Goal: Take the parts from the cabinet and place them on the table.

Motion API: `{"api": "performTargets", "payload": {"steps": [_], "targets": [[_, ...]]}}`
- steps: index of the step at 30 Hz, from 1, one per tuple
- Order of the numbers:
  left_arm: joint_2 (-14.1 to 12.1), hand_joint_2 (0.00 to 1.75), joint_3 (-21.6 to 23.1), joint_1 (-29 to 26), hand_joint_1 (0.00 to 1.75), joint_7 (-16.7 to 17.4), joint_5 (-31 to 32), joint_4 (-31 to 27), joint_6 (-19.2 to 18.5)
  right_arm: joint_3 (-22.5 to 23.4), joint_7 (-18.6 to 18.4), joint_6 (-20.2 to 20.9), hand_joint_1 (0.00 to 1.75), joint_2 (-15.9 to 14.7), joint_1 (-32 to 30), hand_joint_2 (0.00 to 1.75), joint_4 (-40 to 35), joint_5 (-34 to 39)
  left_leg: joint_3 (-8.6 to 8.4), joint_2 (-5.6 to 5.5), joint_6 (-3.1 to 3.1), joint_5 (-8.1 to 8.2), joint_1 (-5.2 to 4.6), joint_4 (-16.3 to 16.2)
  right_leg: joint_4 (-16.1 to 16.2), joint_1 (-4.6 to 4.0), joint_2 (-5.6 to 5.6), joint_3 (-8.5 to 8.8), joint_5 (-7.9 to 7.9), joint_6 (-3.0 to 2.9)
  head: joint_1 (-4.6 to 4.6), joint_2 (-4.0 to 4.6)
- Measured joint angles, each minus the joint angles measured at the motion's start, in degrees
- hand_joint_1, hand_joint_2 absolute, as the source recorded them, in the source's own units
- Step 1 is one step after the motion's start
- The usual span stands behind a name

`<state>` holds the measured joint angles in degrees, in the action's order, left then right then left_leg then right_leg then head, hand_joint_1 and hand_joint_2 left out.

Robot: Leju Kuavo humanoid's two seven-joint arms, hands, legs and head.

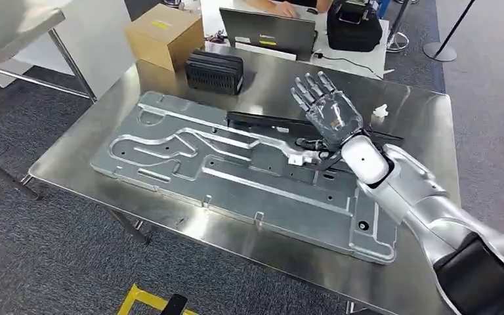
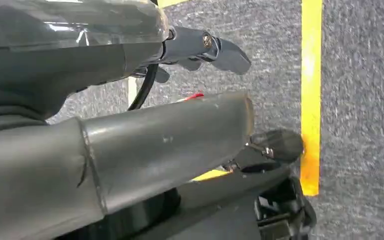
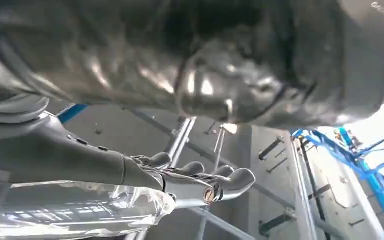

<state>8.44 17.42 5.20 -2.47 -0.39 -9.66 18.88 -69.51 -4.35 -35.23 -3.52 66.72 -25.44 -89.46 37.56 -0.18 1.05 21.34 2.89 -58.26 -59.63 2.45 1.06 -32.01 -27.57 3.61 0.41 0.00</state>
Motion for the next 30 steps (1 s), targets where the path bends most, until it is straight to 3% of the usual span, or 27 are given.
{"api": "performTargets", "payload": {"steps": [1, 3, 4, 5, 7, 8, 9, 10, 11, 12, 13, 14, 15, 16, 18, 19, 20, 21, 23, 24, 25, 27, 28, 29, 30], "targets": [[0.0, 0.00, 0.0, 0.0, 0.00, 0.0, 0.0, 0.0, 0.0, 0.0, 0.0, 0.0, 0.00, 0.0, 0.0, 0.00, 0.0, 0.0, 0.03, -0.17, 0.45, -0.31, -0.34, -0.1, 0.3, 0.10, -0.15, -0.17, -0.46, -0.62, 0.09, 0.00], [0.0, 0.00, 0.0, -0.1, 0.00, 0.0, 0.0, 0.0, 0.0, 0.0, 0.0, 0.0, 0.00, 0.0, 0.0, 0.00, -0.1, 0.0, 0.29, -0.30, 1.59, -1.13, -0.08, 0.4, -0.2, -0.20, -0.18, -0.97, -0.15, -1.72, 0.11, 0.00], [0.0, 0.00, 0.0, -0.2, 0.00, 0.0, 0.0, 0.0, 0.0, 0.0, 0.0, 0.0, 0.00, 0.0, 0.0, 0.00, -0.2, 0.0, 0.57, -0.14, 1.78, -0.58, 0.23, 0.3, 0.0, 0.19, -0.26, -1.41, 0.47, -2.69, -0.09, 0.00], [0.0, 0.00, 0.0, -0.2, 0.00, 0.0, 0.0, 0.0, 0.0, 0.0, 0.0, 0.0, 0.00, 0.0, 0.0, 0.00, -0.2, 0.0, 1.47, 0.10, 1.49, 2.08, 0.20, -1.6, 0.1, -0.09, -0.36, -1.86, 0.93, -3.38, -0.11, 0.00], [0.0, 0.00, 0.0, -0.1, 0.00, -0.1, 0.0, 0.0, -0.1, 0.0, 0.1, 0.0, 0.00, 0.0, 0.0, 0.00, -0.3, 0.0, 4.23, 0.09, 1.13, 8.74, -0.16, -10.2, 0.1, -0.70, -0.38, -2.97, 1.85, -4.39, -0.22, 0.00], [0.0, 0.00, 0.0, -0.1, 0.00, -0.1, 0.0, 0.0, -0.1, 0.0, 0.1, 0.0, 0.00, 0.0, -0.1, 0.00, -0.3, 0.0, 5.66, 0.10, 0.98, 11.26, -0.48, -15.2, 0.1, -1.17, -0.43, -3.61, 2.35, -4.71, -0.20, 0.00], [0.0, 0.00, 0.0, -0.1, 0.00, -0.1, 0.0, 0.0, -0.1, 0.0, 0.1, 0.1, 0.00, 0.0, -0.2, 0.00, -0.3, 0.0, 6.06, 0.10, 0.73, 12.14, -0.73, -18.1, 0.0, -1.59, -0.46, -4.19, 2.80, -4.90, -0.20, 0.00], [0.0, 0.00, 0.0, -0.1, 0.00, -0.1, -0.1, 0.0, -0.1, 0.0, 0.1, 0.1, 0.00, 0.0, -0.2, 0.00, -0.3, 0.0, 5.42, 0.10, 0.34, 11.64, -1.03, -18.7, 0.0, -2.01, -0.46, -4.80, 3.21, -5.06, -0.20, 0.00], [-0.1, 0.00, 0.0, -0.1, 0.00, -0.1, -0.1, 0.0, -0.2, 0.0, 0.2, 0.1, 0.00, 0.0, -0.2, 0.00, -0.3, 0.0, 3.58, 0.10, -0.30, 10.17, -1.38, -17.0, -0.1, -2.40, -0.46, -5.43, 3.68, -5.20, -0.20, 0.00], [-0.1, 0.00, 0.0, -0.1, 0.00, -0.1, -0.1, 0.0, -0.2, 0.0, 0.2, 0.1, 0.00, 0.0, -0.2, 0.00, -0.3, 0.0, 0.61, 0.07, -1.10, 8.42, -1.87, -13.2, -0.1, -2.82, -0.44, -5.98, 4.13, -5.27, -0.20, 0.00], [-0.1, 0.00, 0.0, 0.0, 0.00, -0.1, -0.1, 0.0, -0.2, 0.0, 0.2, 0.1, 0.00, 0.0, -0.2, 0.00, -0.3, 0.0, -3.34, 0.00, -2.30, 7.26, -2.54, -7.8, -0.2, -3.13, -0.41, -6.35, 4.57, -5.30, -0.22, 0.00], [-0.2, 0.00, 0.0, 0.1, 0.00, -0.1, -0.1, 0.0, -0.1, 0.0, 0.2, 0.1, 0.00, 0.0, -0.2, 0.00, -0.4, 0.0, -6.54, 0.01, -3.44, 8.02, -3.15, -3.4, -0.2, -3.07, -0.47, -6.51, 4.88, -5.29, -0.15, 0.00], [-0.3, 0.00, 0.0, 0.1, 0.00, -0.1, -0.1, 0.0, -0.1, 0.0, 0.2, 0.1, 0.00, -0.1, -0.2, 0.00, -0.3, 0.0, -8.28, 0.18, -3.63, 8.69, -3.16, -0.5, -0.2, -3.47, -0.48, -6.81, 5.21, -5.04, -0.13, 0.00], [-0.2, 0.00, 0.0, 0.1, 0.00, -0.1, -0.1, 0.0, -0.1, 0.0, 0.2, 0.1, 0.00, -0.1, -0.2, 0.00, -0.4, 0.0, -7.81, 0.09, -3.19, 8.13, -3.36, -0.7, 0.0, -3.20, -0.69, -6.77, 5.76, -4.62, -0.15, 0.00], [-0.2, 0.00, 0.0, 0.1, 0.00, 0.0, -0.1, 0.0, -0.1, 0.0, 0.3, 0.2, 0.00, -0.1, -0.2, 0.00, -0.4, 0.0, -7.49, 0.07, -3.46, 7.36, -3.72, -0.1, 0.4, -2.82, -0.73, -6.87, 6.70, -4.01, -0.20, 0.00], [-0.1, 0.00, 0.0, 0.0, 0.00, 0.0, -0.1, 0.0, -0.1, 0.0, 0.6, 0.3, 0.00, -0.2, -0.3, 0.00, -0.4, 0.0, -7.45, 0.26, -3.82, 6.13, -2.95, 1.1, 0.6, -3.30, -0.69, -7.15, 6.85, -3.61, -0.11, 0.00], [-0.2, 0.00, -0.1, 0.1, 0.00, 0.1, -0.2, 0.0, -0.1, 0.2, 0.8, 0.4, 0.00, -0.3, -0.4, 0.00, -0.4, 0.1, -7.07, 0.55, -3.94, 5.23, -2.89, 1.5, -0.2, -2.96, -0.59, -7.58, 4.79, -3.22, -0.09, 0.00], [-0.2, 0.00, -0.1, 0.1, 0.00, 0.1, -0.2, 0.0, -0.1, 0.4, 1.0, 0.5, 0.00, -0.3, -0.4, 0.00, -0.4, 0.2, -6.43, 0.62, -4.63, 4.53, -2.80, 1.7, -2.6, -2.71, -0.64, -8.22, 1.44, -2.79, 0.16, 0.00], [-0.1, 0.00, -0.1, 0.1, 0.00, 0.1, -0.2, 0.0, -0.3, 0.8, 1.3, 0.6, 0.00, -0.4, -0.5, 0.00, -0.4, 0.3, -4.73, 0.67, -4.41, 3.29, -2.76, 1.6, -10.8, -2.05, -0.73, -10.22, -4.82, -1.89, 0.15, 0.00], [0.0, 0.00, -0.1, 0.1, 0.00, 0.1, -0.2, 0.0, -0.3, 1.0, 1.5, 0.7, 0.00, -0.4, -0.8, 0.00, -0.4, 0.4, -3.88, 0.70, -4.32, 2.68, -2.69, 1.6, -14.3, -1.71, -0.74, -10.83, -5.94, -1.50, 0.15, 0.00], [0.0, 0.00, -0.1, 0.1, 0.00, 0.1, -0.2, 0.0, -0.3, 1.1, 1.6, 0.8, 0.00, -0.4, -1.0, 0.00, -0.4, 0.4, -3.04, 0.73, -4.13, 2.10, -2.53, 1.5, -16.3, -1.40, -0.75, -10.74, -5.30, -1.15, 0.15, 0.00], [0.0, 0.00, -0.1, 0.1, 0.00, 0.1, -0.2, 0.0, -0.3, 1.4, 1.6, 1.1, 0.00, -0.4, -1.3, 0.00, -0.5, 0.1, -1.20, 0.73, -3.52, 1.08, -2.12, 1.0, -13.7, -0.82, -0.78, -7.55, -1.04, -0.45, 0.13, 0.00], [0.0, 0.00, -0.1, 0.1, 0.00, 0.1, -0.2, 0.0, -0.3, 1.5, 1.6, 1.1, 0.00, -0.4, -1.3, 0.00, -0.5, 0.0, -0.32, 0.73, -3.08, 0.72, -1.84, 0.5, -9.4, -0.51, -0.86, -4.31, 0.53, -0.14, 0.15, 0.00], [0.0, 0.00, -0.1, 0.1, 0.00, 0.1, -0.2, 0.0, -0.3, 1.7, 1.6, 1.1, 0.00, -0.4, -1.2, 0.00, -0.5, 0.0, 0.40, 0.72, -2.63, 0.42, -1.76, -0.2, -3.9, -0.21, -0.99, -0.29, 0.08, 0.09, 0.15, 0.00], [0.0, 0.00, -0.1, 0.1, 0.00, 0.1, -0.2, 0.0, -0.2, 1.9, 1.7, 1.1, 0.00, -0.3, -1.2, 0.00, -0.7, 0.0, 1.10, 0.64, -2.24, 0.19, -1.88, -0.7, 0.5, -0.85, -0.88, 2.31, -2.22, 0.00, 0.24, 0.00]]}}
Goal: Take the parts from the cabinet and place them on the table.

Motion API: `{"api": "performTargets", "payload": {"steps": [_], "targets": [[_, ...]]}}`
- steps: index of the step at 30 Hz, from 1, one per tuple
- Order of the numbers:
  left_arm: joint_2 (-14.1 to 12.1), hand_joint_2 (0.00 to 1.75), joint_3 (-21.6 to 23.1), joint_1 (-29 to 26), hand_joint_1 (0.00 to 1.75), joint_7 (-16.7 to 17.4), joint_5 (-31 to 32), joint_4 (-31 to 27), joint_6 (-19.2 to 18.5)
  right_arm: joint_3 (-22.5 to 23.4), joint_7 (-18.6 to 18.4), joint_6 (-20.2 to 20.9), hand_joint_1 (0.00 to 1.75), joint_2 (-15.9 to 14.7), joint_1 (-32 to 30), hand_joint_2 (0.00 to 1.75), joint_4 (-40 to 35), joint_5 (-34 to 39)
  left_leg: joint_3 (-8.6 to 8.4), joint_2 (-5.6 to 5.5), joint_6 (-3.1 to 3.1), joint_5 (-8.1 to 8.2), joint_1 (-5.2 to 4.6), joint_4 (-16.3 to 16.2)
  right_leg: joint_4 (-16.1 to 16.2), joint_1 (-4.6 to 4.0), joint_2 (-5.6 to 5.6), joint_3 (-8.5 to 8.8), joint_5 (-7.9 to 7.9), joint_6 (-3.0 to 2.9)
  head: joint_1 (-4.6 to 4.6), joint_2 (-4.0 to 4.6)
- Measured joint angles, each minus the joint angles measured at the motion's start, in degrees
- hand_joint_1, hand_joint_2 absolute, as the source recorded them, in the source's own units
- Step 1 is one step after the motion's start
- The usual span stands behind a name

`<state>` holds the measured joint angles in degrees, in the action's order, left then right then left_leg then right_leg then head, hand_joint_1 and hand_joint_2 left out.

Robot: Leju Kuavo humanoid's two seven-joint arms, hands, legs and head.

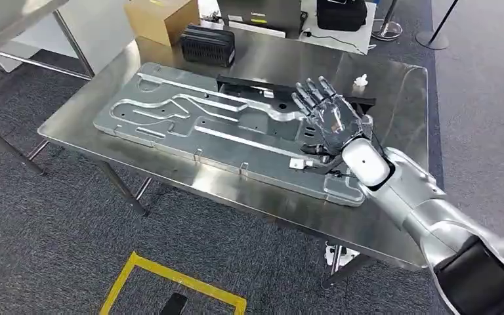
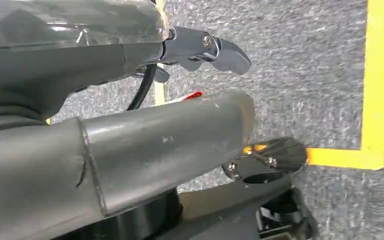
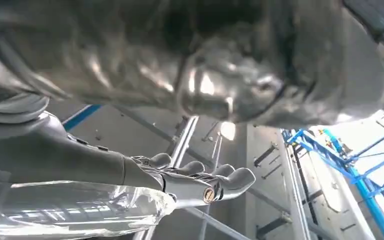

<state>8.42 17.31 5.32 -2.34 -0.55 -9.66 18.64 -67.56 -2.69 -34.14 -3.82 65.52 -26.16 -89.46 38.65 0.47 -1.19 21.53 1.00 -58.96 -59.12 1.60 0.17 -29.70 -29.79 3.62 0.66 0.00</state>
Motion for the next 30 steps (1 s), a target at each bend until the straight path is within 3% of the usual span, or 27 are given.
{"api": "performTargets", "payload": {"steps": [1, 3, 4, 5, 6, 8, 9, 10, 11, 12, 13, 14, 15, 16, 17, 19, 20, 22, 23, 24, 25, 26, 27, 28, 29, 30], "targets": [[0.0, 0.00, 0.0, -0.1, 0.00, 0.0, 0.0, 0.0, 0.0, 0.2, 0.0, 0.0, 0.00, 0.0, 0.0, 0.00, -0.1, 0.0, 0.11, 0.05, 0.53, -0.40, 0.04, 0.1, 0.5, -0.16, 0.20, 0.06, -0.45, -0.98, -0.18, 0.00], [0.0, 0.00, 0.0, -0.1, 0.00, 0.0, 0.1, 0.0, 0.0, 0.3, 0.0, 0.0, 0.00, 0.0, 0.0, 0.00, -0.1, 0.0, 0.18, 0.05, 1.42, -1.52, 0.13, 0.5, 0.3, -0.58, 0.16, -0.67, 0.11, -1.85, -0.16, 0.00], [0.0, 0.00, -0.1, -0.2, 0.00, 0.0, 0.1, 0.0, 0.0, 0.3, 0.0, 0.0, 0.00, 0.1, -0.1, 0.00, -0.1, 0.0, 0.37, -0.01, 1.93, -2.06, 0.13, 0.7, 0.6, -0.44, 0.00, -1.06, 0.79, -2.71, -0.09, 0.00], [0.0, 0.00, -0.1, -0.2, 0.00, 0.0, 0.1, 0.0, 0.0, 0.3, 0.0, 0.0, 0.00, 0.1, 0.0, 0.00, -0.1, 0.0, 0.87, -0.12, 2.07, -0.48, 0.48, -0.1, 0.9, -0.13, -0.40, -1.53, 1.63, -3.39, -0.13, 0.00], [0.0, 0.00, -0.2, -0.2, 0.00, 0.0, 0.1, 0.0, 0.0, 0.3, 0.0, 0.0, 0.00, 0.1, 0.0, 0.00, -0.1, 0.0, 1.90, -0.12, 2.09, 2.95, 0.36, -2.3, 1.0, -0.16, -0.27, -2.27, 2.35, -4.00, -0.20, 0.00], [0.0, 0.00, -0.2, -0.2, 0.00, 0.0, 0.1, 0.0, 0.0, 0.3, 0.0, 0.0, 0.00, 0.1, 0.0, 0.00, -0.1, 0.0, 3.90, -0.13, 2.31, 9.80, 0.45, -10.5, 0.8, -0.39, -0.27, -4.02, 3.66, -4.50, -0.22, 0.00], [0.0, 0.00, -0.2, -0.1, 0.00, 0.0, 0.2, 0.0, 0.0, 0.3, -0.1, 0.0, 0.00, 0.1, 0.0, 0.00, -0.1, 0.0, 4.59, -0.13, 2.42, 11.62, 0.42, -14.6, 0.8, -0.55, -0.27, -4.94, 4.35, -4.55, -0.20, 0.00], [0.0, 0.00, -0.2, -0.1, 0.00, 0.0, 0.2, 0.0, 0.0, 0.3, -0.2, 0.0, 0.00, 0.1, 0.0, 0.00, -0.1, 0.0, 4.67, -0.13, 2.45, 11.51, 0.41, -17.3, 0.6, -0.69, -0.27, -5.86, 4.98, -4.54, -0.20, 0.00], [0.0, 0.00, -0.3, -0.1, 0.00, 0.0, 0.2, 0.0, 0.0, 0.3, -0.3, 0.0, 0.00, 0.1, 0.0, 0.00, -0.1, 0.0, 3.68, -0.13, 2.39, 9.66, 0.42, -17.8, 0.4, -0.78, -0.28, -6.94, 5.61, -4.47, -0.20, 0.00], [0.0, 0.00, -0.3, -0.1, 0.00, 0.0, 0.2, 0.0, 0.0, 0.3, -0.3, 0.0, 0.00, 0.1, 0.0, 0.00, -0.1, 0.0, 1.76, -0.13, 2.23, 7.50, 0.41, -16.2, 0.1, -0.83, -0.27, -7.86, 6.14, -4.34, -0.22, 0.00], [0.0, 0.00, -0.3, -0.1, 0.00, 0.0, 0.2, 0.0, 0.0, 0.3, -0.4, 0.0, 0.00, 0.1, 0.0, 1.75, -0.1, 0.0, -1.35, -0.13, 1.94, 5.83, 0.39, -12.5, -0.1, -0.85, -0.27, -8.69, 6.70, -4.19, -0.22, 0.00], [0.0, 0.00, -0.3, 0.0, 0.00, 0.0, 0.2, 0.0, 0.0, 0.3, -0.4, 0.0, 0.00, 0.1, 0.0, 1.75, -0.1, 0.0, -5.86, -0.23, 1.45, 5.99, 0.29, -6.9, -0.3, -0.89, -0.25, -9.28, 7.26, -3.93, -0.22, 0.00], [0.0, 0.00, -0.3, 0.1, 0.00, 0.0, 0.2, 0.0, 0.0, 0.3, -0.5, 0.0, 0.00, 0.1, 0.0, 0.00, -0.1, 0.0, -9.40, -0.29, 1.13, 8.40, -0.05, -2.2, -0.5, -1.09, -0.25, -9.70, 7.56, -3.59, -0.22, 0.00], [0.0, 0.00, -0.3, 0.2, 0.00, 0.0, 0.2, 0.0, 0.0, 0.3, -0.6, 0.0, 0.00, 0.0, 0.1, 0.00, -0.1, 0.0, -10.75, -0.33, 1.05, 9.44, -0.16, 1.2, -0.6, -1.07, -0.39, -9.81, 8.06, -3.25, -0.02, 0.00], [0.0, 0.00, -0.3, 0.2, 0.00, 0.0, 0.3, 0.0, 0.0, 0.3, -0.6, 0.0, 0.00, 0.0, 0.1, 0.00, -0.1, 0.0, -9.97, -0.31, 0.90, 9.02, -0.39, 0.9, -0.1, -0.93, -0.45, -9.79, 8.83, -2.89, -0.13, 0.00], [0.0, 0.00, -0.3, 0.1, 0.00, 0.1, 0.3, 0.0, 0.0, 0.4, -0.5, 0.0, 0.00, -0.1, 0.0, 0.00, -0.1, 0.2, -9.43, -0.29, 0.05, 7.84, -0.60, 1.3, 0.8, -1.05, -0.39, -9.97, 10.21, -2.05, -0.09, 0.00], [0.0, 0.00, -0.3, 0.1, 0.00, 0.1, 0.3, 0.0, 0.0, 0.4, -0.5, 0.0, 0.00, -0.6, 0.0, 0.00, -0.1, 0.4, -9.20, 0.05, -0.54, 6.79, -0.01, 1.8, 0.5, -0.64, -0.28, -10.32, 9.36, -1.81, -0.11, 0.00], [0.0, 0.00, -0.3, 0.2, 0.00, 0.1, 0.3, 0.0, 0.0, 0.5, -0.4, 0.0, 0.00, -0.7, 0.0, 0.00, -0.1, 0.4, -7.43, 0.24, -1.78, 5.31, -0.08, 1.8, -4.3, -0.66, -0.21, -12.03, 2.15, -1.44, -0.02, 0.00], [0.0, 0.00, -0.3, 0.2, 0.00, 0.1, 0.3, 0.0, 0.0, 0.5, -0.4, 0.0, 0.00, -0.9, 0.0, 0.00, -0.1, 0.4, -6.49, 0.23, -1.78, 4.61, -0.13, 1.8, -8.7, -0.67, -0.20, -13.00, -1.29, -1.17, 0.02, 0.00], [0.0, 0.00, -0.3, 0.2, 0.00, 0.1, 0.3, 0.0, 0.0, 0.6, -0.4, 0.0, 0.00, -0.9, 0.0, 0.00, -0.1, 0.4, -5.53, 0.22, -1.82, 3.87, -0.22, 1.8, -13.2, -0.67, -0.20, -13.82, -3.46, -0.94, 0.00, 0.00], [0.0, 0.00, -0.3, 0.1, 0.00, 0.1, 0.3, 0.0, 0.0, 0.6, -0.4, 0.0, 0.00, -0.9, -0.1, 0.00, -0.1, 0.4, -4.55, 0.22, -1.75, 3.19, -0.26, 1.7, -16.5, -0.67, -0.21, -14.12, -3.62, -0.83, 0.00, 0.00], [0.0, 0.00, -0.3, 0.1, 0.00, 0.2, 0.3, 0.0, 0.0, 0.6, -0.4, 0.0, 0.00, -0.9, -0.2, 0.00, -0.1, 0.4, -3.63, 0.22, -1.67, 2.58, -0.30, 1.5, -17.6, -0.67, -0.20, -13.57, -2.04, -0.81, 0.00, 0.00], [0.0, 0.00, -0.3, 0.1, 0.00, 0.2, 0.3, 0.0, 0.0, 0.6, -0.3, 0.0, 0.00, -0.9, -0.2, 0.00, -0.1, 0.4, -2.73, 0.23, -1.57, 2.05, -0.31, 1.3, -16.6, -0.68, -0.21, -12.01, 0.23, -0.87, 0.00, 0.00], [0.0, 0.00, -0.3, 0.1, 0.00, 0.2, 0.3, 0.0, 0.0, 0.7, -0.2, 0.0, 0.00, -0.9, -0.2, 0.00, -0.1, 0.5, -1.80, 0.23, -1.44, 1.58, -0.32, 1.0, -13.5, -0.70, -0.21, -9.23, 2.35, -1.02, 0.00, 0.00], [0.0, 0.00, -0.3, 0.2, 0.00, 0.3, 0.3, 0.0, 0.0, 0.9, -0.2, 0.0, 0.00, -0.9, -0.2, 0.00, -0.1, 0.5, -1.07, 0.22, -1.22, 1.14, -0.34, 0.7, -8.4, -0.78, -0.20, -5.24, 2.94, -1.38, 0.00, 0.00], [0.0, 0.00, -0.3, 0.2, 0.00, 0.4, 0.3, 0.0, 0.0, 1.0, -0.2, 0.0, 0.00, -0.9, -0.1, 0.00, -0.1, 0.6, -0.63, 0.23, -1.00, 0.83, -0.35, 0.4, -3.4, -0.98, -0.18, -1.35, 1.32, -1.92, 0.00, 0.00]]}}
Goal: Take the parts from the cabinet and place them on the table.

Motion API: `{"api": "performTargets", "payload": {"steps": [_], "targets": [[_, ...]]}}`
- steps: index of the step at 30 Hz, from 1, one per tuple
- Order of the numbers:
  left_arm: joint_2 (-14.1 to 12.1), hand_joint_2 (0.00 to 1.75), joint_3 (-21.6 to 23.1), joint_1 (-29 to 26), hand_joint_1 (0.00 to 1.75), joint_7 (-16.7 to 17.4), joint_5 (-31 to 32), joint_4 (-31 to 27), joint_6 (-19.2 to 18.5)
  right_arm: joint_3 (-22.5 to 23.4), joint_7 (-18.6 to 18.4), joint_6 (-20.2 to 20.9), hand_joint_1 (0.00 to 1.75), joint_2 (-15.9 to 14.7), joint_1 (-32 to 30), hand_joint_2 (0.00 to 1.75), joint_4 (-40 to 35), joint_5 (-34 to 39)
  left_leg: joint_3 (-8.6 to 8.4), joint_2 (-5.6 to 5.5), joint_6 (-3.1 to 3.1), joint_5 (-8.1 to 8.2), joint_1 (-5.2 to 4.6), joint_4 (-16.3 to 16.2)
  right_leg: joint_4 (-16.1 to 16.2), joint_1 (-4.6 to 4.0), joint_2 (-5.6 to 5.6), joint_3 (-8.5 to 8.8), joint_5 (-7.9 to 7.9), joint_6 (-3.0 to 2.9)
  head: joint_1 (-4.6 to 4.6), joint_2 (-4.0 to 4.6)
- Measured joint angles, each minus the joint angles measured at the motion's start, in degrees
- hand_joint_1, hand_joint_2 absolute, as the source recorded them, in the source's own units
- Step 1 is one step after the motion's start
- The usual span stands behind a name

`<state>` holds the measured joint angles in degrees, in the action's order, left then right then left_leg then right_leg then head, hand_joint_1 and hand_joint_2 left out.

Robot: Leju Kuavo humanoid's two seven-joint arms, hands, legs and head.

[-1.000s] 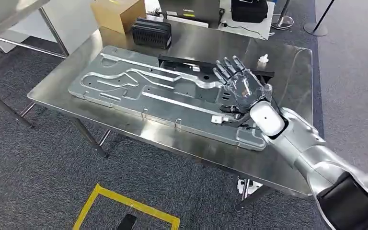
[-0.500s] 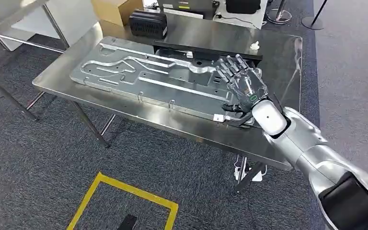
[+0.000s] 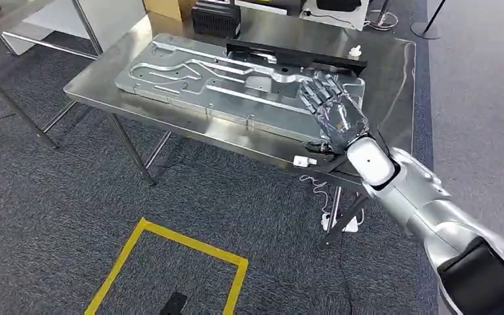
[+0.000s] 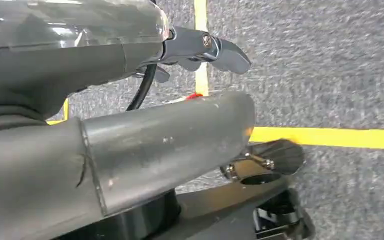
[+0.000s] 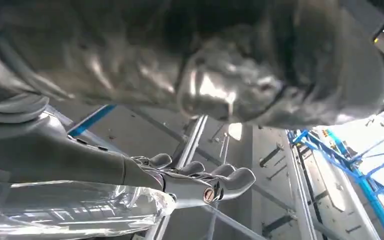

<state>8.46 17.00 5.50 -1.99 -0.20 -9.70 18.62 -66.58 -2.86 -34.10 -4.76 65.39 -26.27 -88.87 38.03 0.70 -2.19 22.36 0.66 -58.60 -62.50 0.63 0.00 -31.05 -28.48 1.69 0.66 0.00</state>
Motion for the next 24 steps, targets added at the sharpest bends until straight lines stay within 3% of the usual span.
{"api": "performTargets", "payload": {"steps": [1, 4, 5, 6, 7, 8, 9, 10, 11, 13, 14, 15, 16, 17, 19, 20, 21, 22, 24], "targets": [[0.1, 0.00, 0.0, 0.0, 0.00, 0.1, 0.0, 0.0, 0.0, 0.2, 0.1, -0.1, 0.00, 0.0, 0.0, 0.00, 0.0, 0.0, 0.30, -0.05, 0.38, -0.32, -0.26, -0.2, 4.9, -0.36, -0.10, 2.65, -1.83, -0.40, -0.04, 0.00], [0.1, 0.00, 0.0, 0.0, 0.00, 0.2, 0.0, 0.0, 0.0, 0.6, 0.1, -0.1, 0.00, 0.0, -0.1, 0.00, 0.0, -0.2, 0.45, -0.02, 1.37, -2.25, -0.07, 0.6, 5.2, -0.65, -0.06, 2.00, -1.01, -1.29, -0.07, 0.00], [0.1, 0.00, 0.0, -0.1, 0.00, 0.2, 0.0, 0.0, 0.0, 0.7, 0.1, -0.1, 0.00, 0.1, -0.2, 0.00, 0.0, -0.4, 0.91, -0.13, 1.75, -2.03, -0.29, 0.7, 6.1, 0.20, -0.28, 1.63, 0.05, -2.08, -0.04, 0.00], [0.1, 0.00, 0.0, -0.1, 0.00, 0.3, 0.1, 0.0, 0.0, 0.7, 0.1, -0.1, 0.00, 0.2, -0.2, 0.00, 0.0, -0.4, 1.68, -0.33, 1.95, 0.35, -0.11, -0.5, 6.2, 0.09, -0.49, 0.98, 0.85, -2.47, -0.09, 0.00], [0.1, 0.00, 0.0, -0.1, 0.00, 0.3, 0.1, 0.0, 0.0, 0.8, 0.1, -0.1, 0.00, 0.1, -0.2, 0.00, 0.0, -0.4, 2.64, -0.33, 2.12, 4.24, -0.05, -3.5, 6.1, 0.12, -0.50, 0.07, 1.57, -2.85, -0.15, 0.00], [0.1, 0.00, 0.0, -0.1, 0.00, 0.3, 0.1, 0.0, 0.0, 0.8, 0.1, -0.1, 0.00, 0.1, -0.2, 0.00, 0.0, -0.4, 3.69, -0.32, 2.35, 7.72, 0.08, -7.8, 6.0, 0.09, -0.51, -0.88, 2.24, -2.99, -0.13, 0.00], [0.1, 0.00, 0.0, -0.1, 0.00, 0.3, 0.1, 0.0, 0.0, 0.8, 0.1, -0.1, 0.00, 0.2, -0.2, 0.00, 0.0, -0.5, 4.63, -0.32, 2.57, 10.06, 0.13, -12.2, 5.8, 0.09, -0.50, -1.81, 2.86, -3.01, -0.13, 0.00], [0.1, 0.00, 0.0, 0.0, 0.00, 0.3, 0.2, 0.0, 0.0, 0.8, 0.1, -0.1, 0.00, 0.2, -0.3, 0.00, 0.0, -0.5, 5.12, -0.32, 2.85, 10.79, 0.16, -16.0, 5.5, 0.10, -0.49, -2.87, 3.54, -2.94, -0.13, 0.00], [0.1, 0.00, 0.0, 0.0, 0.00, 0.3, 0.2, 0.0, 0.0, 0.8, 0.1, -0.1, 0.00, 0.2, -0.4, 0.00, 0.0, -0.5, 4.77, -0.32, 2.99, 9.64, 0.29, -17.6, 5.3, 0.15, -0.49, -3.81, 4.06, -2.80, -0.15, 0.00], [0.0, 0.00, 0.0, 0.0, 0.00, 0.3, 0.2, 0.0, 0.0, 0.8, 0.1, -0.1, 0.00, 0.2, -0.5, 0.00, 0.0, -0.5, 1.20, -0.31, 3.22, 5.21, 0.65, -14.6, 4.5, 0.30, -0.50, -5.81, 5.04, -2.35, -0.13, 0.00], [0.0, 0.00, 0.0, 0.0, 0.00, 0.3, 0.2, 0.0, 0.0, 0.9, 0.1, -0.1, 0.00, 0.2, -0.5, 0.00, 0.0, -0.5, -2.17, -0.31, 3.31, 4.14, 0.82, -10.4, 3.9, 0.44, -0.49, -6.75, 5.41, -1.99, -0.15, 0.00], [0.0, 0.00, 0.0, 0.1, 0.00, 0.3, 0.2, 0.0, 0.0, 1.0, 0.1, -0.1, 0.00, 0.2, -0.4, 0.00, 0.0, -0.5, -5.72, -0.36, 3.46, 5.44, 1.04, -5.7, 3.3, 0.42, -0.47, -7.34, 5.66, -1.63, -0.17, 0.00], [0.1, 0.00, 0.0, 0.2, 0.00, 0.3, 0.2, -0.1, 0.0, 1.2, 0.0, -0.2, 0.00, 0.1, -0.4, 0.00, -0.1, -0.5, -8.65, -0.63, 3.47, 7.49, 0.56, -1.2, 2.8, 0.17, -0.40, -8.09, 5.89, -1.29, -0.15, 0.00], [0.1, 0.00, 0.0, 0.3, 0.00, 0.3, 0.2, -0.2, 0.0, 1.4, -0.1, -0.2, 0.00, 0.1, -0.4, 0.00, -0.2, -0.5, -8.53, -0.83, 2.49, 8.13, 0.46, -0.6, 2.8, 0.12, -0.51, -8.27, 6.60, -0.85, 0.02, 0.00], [0.0, 0.00, 0.0, 0.3, 0.00, 0.3, 0.2, -0.2, 0.0, 1.4, -0.2, -0.1, 0.00, 0.1, -0.6, 0.00, -0.2, -0.4, -7.62, -0.86, 1.75, 7.20, 0.09, -0.6, 3.4, 0.17, -0.50, -8.50, 7.97, -0.16, 0.00, 0.00], [0.1, 0.00, 0.0, 0.1, 0.00, 0.4, 0.2, -0.1, 0.0, 1.6, -0.3, 0.3, 0.00, -0.1, -0.9, 0.00, -0.1, 0.0, -6.62, -0.71, 1.05, 6.37, 0.43, -0.1, 3.7, 0.26, -0.37, -8.79, 8.49, 0.17, 0.00, 0.00], [0.1, 0.00, 0.0, 0.1, 0.00, 0.5, 0.2, -0.1, 0.0, 1.9, -0.4, 0.8, 0.00, -0.2, -1.2, 0.00, -0.1, 0.4, -6.42, -0.29, 0.38, 5.49, 0.50, 0.0, 2.8, 0.57, -0.23, -9.68, 6.28, 0.40, -0.02, 0.00], [0.1, 0.00, -0.1, 0.1, 0.00, 0.5, 0.1, -0.1, 0.0, 2.3, -0.7, 1.0, 0.00, -0.1, -1.6, 0.00, -0.1, 1.6, -5.51, -0.27, -0.31, 4.79, 0.41, 0.0, 0.3, 0.52, -0.18, -10.42, 2.72, 0.54, 0.13, 0.00], [0.1, 0.00, -0.2, 0.2, 0.00, 0.6, -0.3, -0.2, 0.2, 5.2, -2.0, -0.6, 0.00, 0.1, -4.2, 0.00, -0.4, 7.6, -3.65, -0.33, -0.71, 3.31, 0.08, 0.0, -8.1, 0.47, -0.11, -12.02, -4.04, 0.80, 0.11, 0.00]]}}
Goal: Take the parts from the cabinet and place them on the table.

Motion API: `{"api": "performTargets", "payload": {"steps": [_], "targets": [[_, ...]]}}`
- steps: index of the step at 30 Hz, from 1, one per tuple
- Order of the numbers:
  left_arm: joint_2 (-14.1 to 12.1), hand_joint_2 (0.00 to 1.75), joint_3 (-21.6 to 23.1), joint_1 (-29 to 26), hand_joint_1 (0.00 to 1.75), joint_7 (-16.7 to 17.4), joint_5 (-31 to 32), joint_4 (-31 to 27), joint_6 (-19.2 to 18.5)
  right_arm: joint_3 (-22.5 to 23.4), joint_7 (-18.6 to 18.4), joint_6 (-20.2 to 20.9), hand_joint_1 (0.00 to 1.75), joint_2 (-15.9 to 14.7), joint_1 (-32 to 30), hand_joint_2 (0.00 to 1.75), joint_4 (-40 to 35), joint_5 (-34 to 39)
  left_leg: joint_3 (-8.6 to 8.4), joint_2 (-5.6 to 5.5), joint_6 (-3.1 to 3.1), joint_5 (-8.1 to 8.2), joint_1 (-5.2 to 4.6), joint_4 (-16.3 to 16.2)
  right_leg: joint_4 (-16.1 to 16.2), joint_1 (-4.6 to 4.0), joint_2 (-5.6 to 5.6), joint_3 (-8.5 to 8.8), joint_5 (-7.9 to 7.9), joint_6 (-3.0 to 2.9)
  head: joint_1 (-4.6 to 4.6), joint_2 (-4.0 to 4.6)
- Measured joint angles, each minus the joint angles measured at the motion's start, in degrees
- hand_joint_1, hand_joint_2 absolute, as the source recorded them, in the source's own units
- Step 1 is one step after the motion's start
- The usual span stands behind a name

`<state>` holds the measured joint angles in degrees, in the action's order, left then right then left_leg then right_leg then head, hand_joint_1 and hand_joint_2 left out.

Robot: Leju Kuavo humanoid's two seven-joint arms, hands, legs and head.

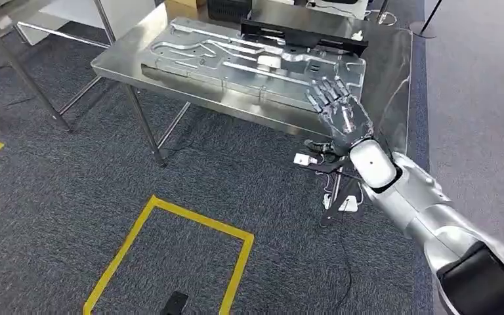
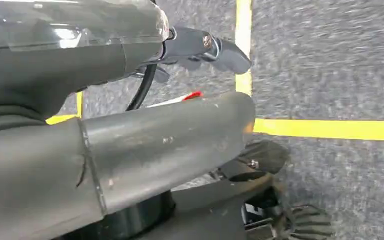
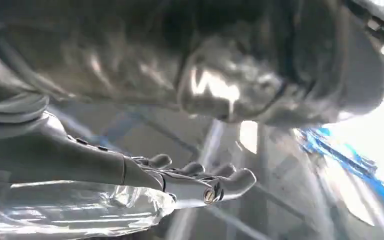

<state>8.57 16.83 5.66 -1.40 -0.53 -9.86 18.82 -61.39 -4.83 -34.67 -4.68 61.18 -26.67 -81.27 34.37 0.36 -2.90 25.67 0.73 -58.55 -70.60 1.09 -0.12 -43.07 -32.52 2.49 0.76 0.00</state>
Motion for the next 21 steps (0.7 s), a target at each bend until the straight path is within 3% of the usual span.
{"api": "performTargets", "payload": {"steps": [1, 2, 3, 5, 6, 7, 8, 9, 10, 11, 12, 13, 14, 15, 16, 17, 18, 19, 20, 21], "targets": [[0.0, 0.00, -0.2, -0.1, 0.00, 0.0, -0.2, 0.0, 0.2, 2.5, -0.3, -1.6, 0.00, 0.3, -2.5, 0.00, -0.5, 3.6, 0.80, -0.04, -0.07, -0.64, -0.13, 0.0, -3.9, -0.11, 0.02, -0.31, -1.58, -0.04, 0.00, 0.00], [0.0, 0.00, -0.5, -0.2, 0.00, 0.0, -0.7, 0.0, 0.5, 4.9, 0.0, -2.7, 0.00, 0.8, -5.6, 0.00, -0.9, 7.0, 1.47, -0.13, -0.10, -1.15, -0.24, -0.1, -6.0, -0.28, 0.03, 0.09, -1.03, -0.20, 0.00, 0.00], [0.0, 0.00, -0.9, -0.4, 0.00, -0.2, -1.2, 0.0, 0.8, 8.0, 1.3, -3.5, 0.00, 1.7, -9.5, 0.00, -1.7, 11.3, 2.05, -0.16, -0.16, -1.66, -0.34, -0.1, -6.0, -0.53, 0.05, 1.56, 0.90, -0.59, 0.00, 0.00], [0.0, 0.00, -1.6, -0.5, 0.00, -0.7, -1.9, 0.0, 1.0, 12.6, 2.4, -3.9, 0.00, 3.0, -16.7, 0.00, -2.7, 16.2, 2.96, -0.33, -0.15, -2.54, -0.88, -0.1, -0.6, -1.35, 0.09, 6.85, 4.70, -2.06, 0.04, 0.00], [0.2, 0.00, -1.8, -0.5, 0.00, -0.8, -1.9, 0.0, 1.1, 14.4, 2.6, -4.1, 0.00, 3.4, -19.1, 0.00, -3.1, 17.5, 3.40, -0.35, -0.15, -3.03, -1.22, -0.1, 4.8, -1.94, 0.12, 10.83, 4.87, -3.33, 0.04, 0.00], [0.3, 0.00, -1.9, -0.5, 0.00, -0.9, -2.1, 0.0, 1.2, 16.0, 2.8, -4.3, 0.00, 3.9, -19.8, 0.00, -3.4, 18.1, 3.85, -0.12, -0.11, -3.52, -1.12, -0.1, 9.7, -2.51, -0.01, 13.73, 2.46, -4.92, -0.04, 0.00], [0.5, 0.00, -1.9, -0.4, 0.00, -1.0, -2.1, 0.0, 1.2, 16.3, 2.8, -4.3, 0.00, 4.0, -19.8, 0.00, -3.5, 18.1, 4.29, 0.02, 0.09, -3.80, -1.70, -0.2, 12.4, -2.54, -0.29, 15.39, 1.57, -5.23, -0.13, 0.00], [0.5, 0.00, -2.0, -0.3, 0.00, -1.0, -2.1, 0.0, 1.2, 16.7, 2.9, -4.3, 0.00, 4.3, -19.7, 0.00, -3.6, 18.2, 4.35, 0.10, 0.13, -4.08, -1.57, -0.1, 13.8, -2.55, -0.33, 15.74, 1.16, -4.98, -0.18, 0.00], [0.5, 0.00, -2.2, -0.3, 0.00, -1.0, -2.4, 0.0, 1.4, 17.5, 2.9, -4.7, 0.00, 4.6, -19.7, 0.00, -3.8, 18.5, 4.35, 0.48, 0.52, -4.80, -1.27, 0.4, 13.4, -2.66, -0.34, 15.20, 1.90, -4.39, -0.17, 0.00], [0.5, 0.00, -2.4, -0.3, 0.00, -1.1, -2.4, 0.0, 1.4, 18.8, 2.9, -5.2, 0.00, 4.6, -20.4, 0.00, -4.0, 18.8, 4.16, 0.66, 0.73, -5.12, -1.04, 0.9, 14.3, -2.90, -0.28, 14.94, 2.40, -5.04, 0.02, 0.00], [0.6, 0.00, -2.7, -0.4, 0.00, -1.2, -2.5, 0.0, 1.4, 20.2, 3.3, -5.2, 0.00, 4.7, -22.8, 0.00, -4.1, 20.1, 4.06, 0.56, 1.11, -5.82, -1.13, 1.3, 15.5, -2.58, -0.37, 15.19, 3.28, -5.28, -0.07, 0.00], [0.5, 0.00, -3.0, -0.6, 0.00, -1.6, -3.1, 0.0, 1.6, 22.2, 3.8, -4.4, 0.00, 5.2, -25.1, 0.00, -4.1, 22.7, 4.19, 0.29, 1.34, -4.92, -1.00, 1.0, 16.5, -2.17, -0.86, 15.69, 4.17, -5.01, 0.00, 0.00], [0.5, 0.00, -3.4, -0.9, 0.00, -1.9, -3.8, 0.0, 1.6, 24.6, 4.2, -2.7, 0.00, 5.8, -27.6, 0.00, -3.6, 26.5, 4.49, 0.08, 1.82, -2.19, -0.98, -0.1, 17.1, -2.10, -0.90, 15.67, 4.75, -5.26, -0.04, 0.00], [0.5, 0.00, -4.0, -1.4, 0.00, -2.3, -4.5, 0.0, 1.9, 27.9, 3.8, -0.2, 0.00, 6.6, -30.6, 0.00, -2.0, 31.2, 5.07, 0.06, 2.32, 1.93, -0.77, -3.3, 17.1, -1.90, -1.31, 15.38, 5.21, -5.49, -0.09, 0.00], [0.5, 0.00, -4.4, -1.7, 0.00, -2.3, -5.0, 0.0, 2.4, 30.8, 2.1, 2.3, 0.00, 7.5, -33.9, 0.00, -0.1, 35.3, 5.87, 0.06, 2.82, 4.93, -0.46, -7.1, 17.1, -1.73, -1.32, 14.98, 5.57, -5.19, -0.09, 0.00], [0.5, 0.00, -5.0, -1.8, 0.00, -2.2, -5.6, 0.0, 3.0, 34.2, -0.4, 4.8, 0.00, 7.9, -37.8, 0.00, 2.5, 39.4, 6.86, 0.06, 3.29, 6.69, -0.12, -11.6, 16.9, -1.51, -1.34, 14.52, 5.82, -4.80, -0.11, 0.00], [0.5, 0.00, -5.6, -2.0, 0.00, -2.2, -5.9, 0.0, 3.3, 37.4, -0.9, 6.6, 0.00, 8.1, -41.8, 0.00, 4.6, 42.9, 7.33, 0.08, 3.65, 6.46, 0.13, -14.6, 16.6, -1.28, -1.51, 14.13, 5.97, -4.53, -0.09, 0.00], [0.5, 0.00, -6.2, -2.3, 0.00, -2.1, -6.5, 0.0, 3.8, 41.1, -1.2, 8.4, 0.00, 8.1, -45.8, 0.00, 6.5, 47.6, 6.82, 0.07, 4.08, 4.85, 0.48, -15.4, 16.1, -0.92, -1.61, 13.53, 6.04, -4.29, -0.09, 0.00], [0.4, 0.00, -6.8, -2.5, 0.00, -1.8, -7.4, 0.0, 4.5, 44.6, -2.3, 10.0, 0.00, 8.2, -49.1, 0.00, 7.9, 52.4, 5.11, 0.04, 4.44, 3.01, 0.81, -13.6, 15.5, -0.51, -1.51, 12.76, 5.99, -4.04, -0.09, 0.00], [0.4, 0.00, -7.7, -2.8, 0.00, -1.5, -7.9, 0.0, 5.1, 48.2, -4.0, 10.9, 0.00, 8.5, -51.6, 0.00, 9.2, 56.7, 2.10, -0.15, 4.82, 1.67, 1.18, -9.5, 14.7, -0.03, -0.93, 11.96, 5.92, -3.62, -0.09, 0.00]]}}
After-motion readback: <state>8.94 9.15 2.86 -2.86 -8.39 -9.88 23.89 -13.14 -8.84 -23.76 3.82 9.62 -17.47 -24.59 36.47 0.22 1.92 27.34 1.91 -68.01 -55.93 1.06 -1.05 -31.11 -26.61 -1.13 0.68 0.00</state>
